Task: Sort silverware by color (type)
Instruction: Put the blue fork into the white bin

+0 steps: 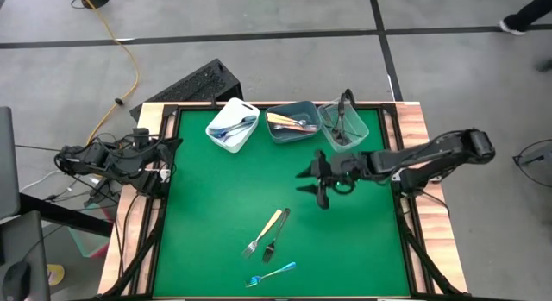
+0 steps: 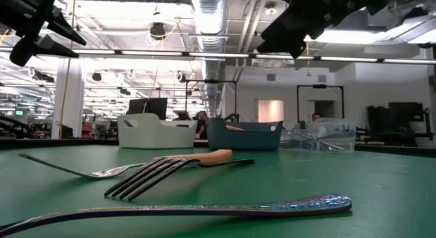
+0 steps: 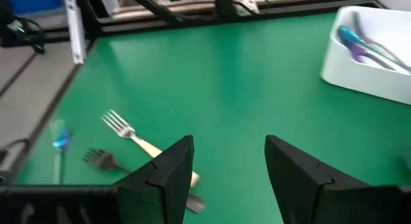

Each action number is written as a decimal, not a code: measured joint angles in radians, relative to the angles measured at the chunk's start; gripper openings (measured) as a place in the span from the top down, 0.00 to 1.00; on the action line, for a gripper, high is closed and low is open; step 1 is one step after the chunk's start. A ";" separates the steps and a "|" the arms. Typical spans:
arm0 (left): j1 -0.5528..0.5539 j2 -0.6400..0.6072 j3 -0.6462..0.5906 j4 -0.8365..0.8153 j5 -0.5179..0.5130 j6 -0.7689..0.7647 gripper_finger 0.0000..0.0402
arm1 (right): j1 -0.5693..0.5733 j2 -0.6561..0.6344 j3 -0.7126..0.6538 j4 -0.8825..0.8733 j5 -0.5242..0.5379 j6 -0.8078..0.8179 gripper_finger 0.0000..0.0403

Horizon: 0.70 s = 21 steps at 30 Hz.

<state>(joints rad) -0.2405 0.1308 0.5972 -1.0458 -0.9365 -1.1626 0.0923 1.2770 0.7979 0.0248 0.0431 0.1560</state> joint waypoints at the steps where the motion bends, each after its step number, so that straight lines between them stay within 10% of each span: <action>1: 0.000 0.000 0.000 0.000 0.009 -0.006 0.59 | 0.020 0.010 0.000 0.020 0.011 0.012 0.49; 12: 0.000 0.000 0.000 0.000 0.062 -0.009 0.59 | 0.171 0.136 0.037 0.179 0.141 0.142 0.49; 21: 0.000 0.000 0.000 0.000 0.100 0.017 0.59 | 0.215 0.331 0.374 -0.015 0.169 0.113 0.49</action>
<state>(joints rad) -0.2405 0.1307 0.5972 -1.0458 -0.8362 -1.1454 0.3072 1.6081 1.1718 0.0095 0.2119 0.2690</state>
